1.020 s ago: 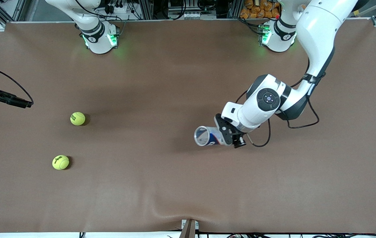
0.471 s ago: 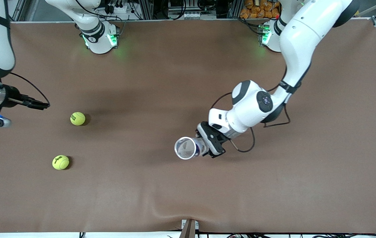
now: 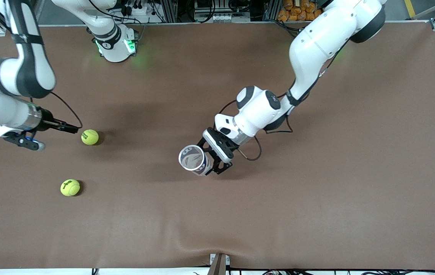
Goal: Insert tennis ball vertically with right arm
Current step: 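Stand the tube upright with the left gripper while the right gripper reaches out, then grasp the Roland Garros tennis ball with the right gripper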
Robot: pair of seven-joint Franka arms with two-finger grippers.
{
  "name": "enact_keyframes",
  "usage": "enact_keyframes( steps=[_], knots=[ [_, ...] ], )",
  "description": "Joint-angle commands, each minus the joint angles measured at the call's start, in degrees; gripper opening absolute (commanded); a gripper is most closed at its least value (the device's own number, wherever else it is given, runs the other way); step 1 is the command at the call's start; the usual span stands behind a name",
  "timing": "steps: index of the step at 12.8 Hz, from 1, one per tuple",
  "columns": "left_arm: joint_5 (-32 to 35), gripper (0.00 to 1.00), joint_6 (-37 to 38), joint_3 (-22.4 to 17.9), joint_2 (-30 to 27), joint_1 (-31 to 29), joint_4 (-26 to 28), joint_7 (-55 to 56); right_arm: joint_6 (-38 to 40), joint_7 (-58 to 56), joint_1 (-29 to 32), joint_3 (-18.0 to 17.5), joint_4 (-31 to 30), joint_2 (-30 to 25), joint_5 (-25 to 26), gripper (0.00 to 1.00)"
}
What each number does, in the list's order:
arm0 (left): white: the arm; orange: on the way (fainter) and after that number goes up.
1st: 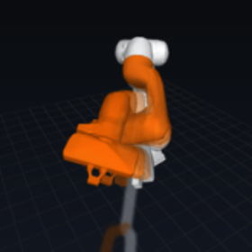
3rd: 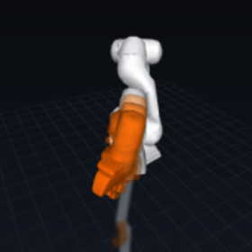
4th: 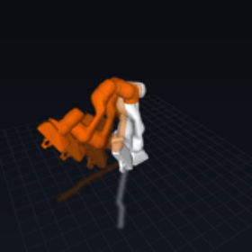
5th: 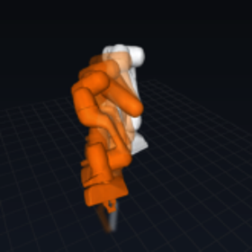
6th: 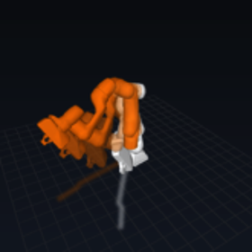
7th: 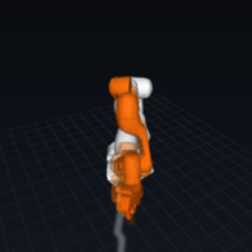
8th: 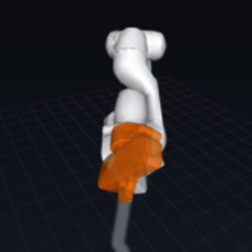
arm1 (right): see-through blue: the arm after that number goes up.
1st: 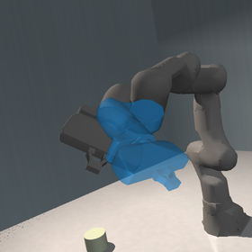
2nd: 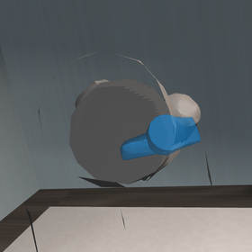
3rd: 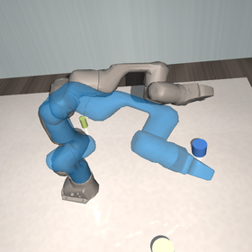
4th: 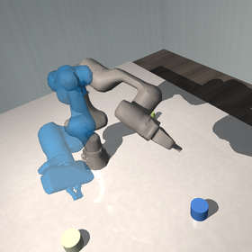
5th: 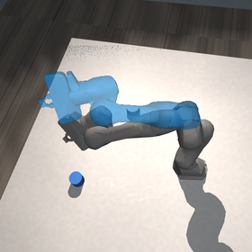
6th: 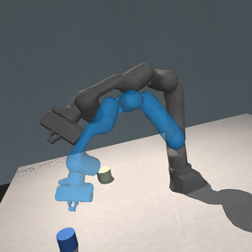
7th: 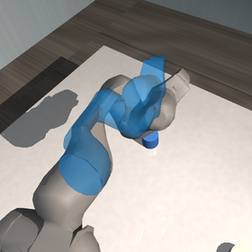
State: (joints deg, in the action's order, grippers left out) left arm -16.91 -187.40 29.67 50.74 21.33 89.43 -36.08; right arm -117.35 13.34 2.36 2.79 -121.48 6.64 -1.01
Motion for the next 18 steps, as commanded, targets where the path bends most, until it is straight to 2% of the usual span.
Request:
enact_keyframes(
  steps=[1,4,6,10,14,18],
  knots=[
    [-0.7,0.72,-5.8,0.0,2.8,1.9,-1.5,0.0,-8.6,0.5,-1.1,0.1,-8.8,-2.2,-0.1,1.0],
    [0.0,0.72,-10.9,-0.4,6.5,3.0,-1.8,-0.3,-13.3,0.4,0.5,0.2,-10.1,-0.1,0.0,1.0],
    [0.0,0.72,-11.9,-0.4,7.1,3.3,-1.5,-0.4,-15.5,0.3,0.5,0.2,-10.1,2.4,0.2,1.0],
    [0.0,0.72,-16.1,-0.7,9.9,4.5,-1.5,-0.5,-24.8,0.2,0.5,0.3,-11.3,8.1,0.2,1.0],
    [0.0,0.71,-16.2,-0.7,10.3,4.4,-1.6,-0.5,-26.8,0.0,0.7,0.3,-11.3,10.6,0.6,1.0],
    [0.0,0.71,-16.2,-2.0,10.7,4.6,-1.4,-0.5,-26.7,0.0,1.8,0.2,-13.0,10.6,0.6,1.0]
  ],
)
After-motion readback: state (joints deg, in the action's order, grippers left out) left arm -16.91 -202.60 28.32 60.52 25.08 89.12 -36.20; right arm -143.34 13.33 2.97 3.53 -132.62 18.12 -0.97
